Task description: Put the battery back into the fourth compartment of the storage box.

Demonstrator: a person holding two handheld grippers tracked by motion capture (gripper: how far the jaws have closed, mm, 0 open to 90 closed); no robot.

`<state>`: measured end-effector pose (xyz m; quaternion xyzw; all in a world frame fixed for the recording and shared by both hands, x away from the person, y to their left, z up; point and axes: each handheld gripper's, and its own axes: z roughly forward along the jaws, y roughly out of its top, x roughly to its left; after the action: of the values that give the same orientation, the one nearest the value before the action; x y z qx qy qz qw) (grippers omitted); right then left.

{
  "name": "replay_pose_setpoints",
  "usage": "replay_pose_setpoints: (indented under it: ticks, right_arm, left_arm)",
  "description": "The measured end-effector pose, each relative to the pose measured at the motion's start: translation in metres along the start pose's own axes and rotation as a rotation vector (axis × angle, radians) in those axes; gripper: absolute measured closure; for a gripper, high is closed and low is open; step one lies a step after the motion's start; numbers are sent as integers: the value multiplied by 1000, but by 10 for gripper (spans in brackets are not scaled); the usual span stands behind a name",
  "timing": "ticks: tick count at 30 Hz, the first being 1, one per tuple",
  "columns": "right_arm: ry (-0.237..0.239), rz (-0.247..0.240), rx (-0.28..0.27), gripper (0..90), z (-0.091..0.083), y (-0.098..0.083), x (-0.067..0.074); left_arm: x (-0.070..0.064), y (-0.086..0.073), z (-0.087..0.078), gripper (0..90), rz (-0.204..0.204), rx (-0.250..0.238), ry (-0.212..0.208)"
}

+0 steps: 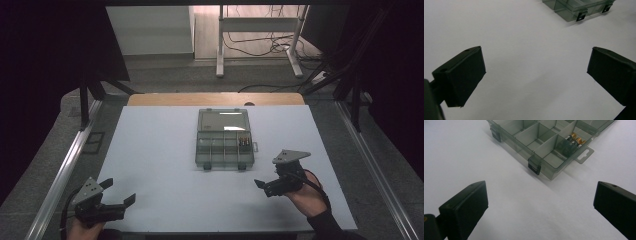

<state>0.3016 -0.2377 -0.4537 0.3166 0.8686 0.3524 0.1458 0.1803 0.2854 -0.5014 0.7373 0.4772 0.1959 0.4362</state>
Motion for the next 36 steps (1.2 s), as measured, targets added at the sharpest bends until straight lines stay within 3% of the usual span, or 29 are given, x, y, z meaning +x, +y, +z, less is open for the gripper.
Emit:
replay_pose_setpoints:
  ticks: [19, 36]
  right_arm:
    - [-7, -5, -10, 0, -11, -17, 5]
    - [-44, 4, -30, 0, -30, -30, 6]
  left_arm:
    - [0, 0, 0, 21, -3, 4, 8]
    - [0, 0, 1, 22, -4, 6, 12]
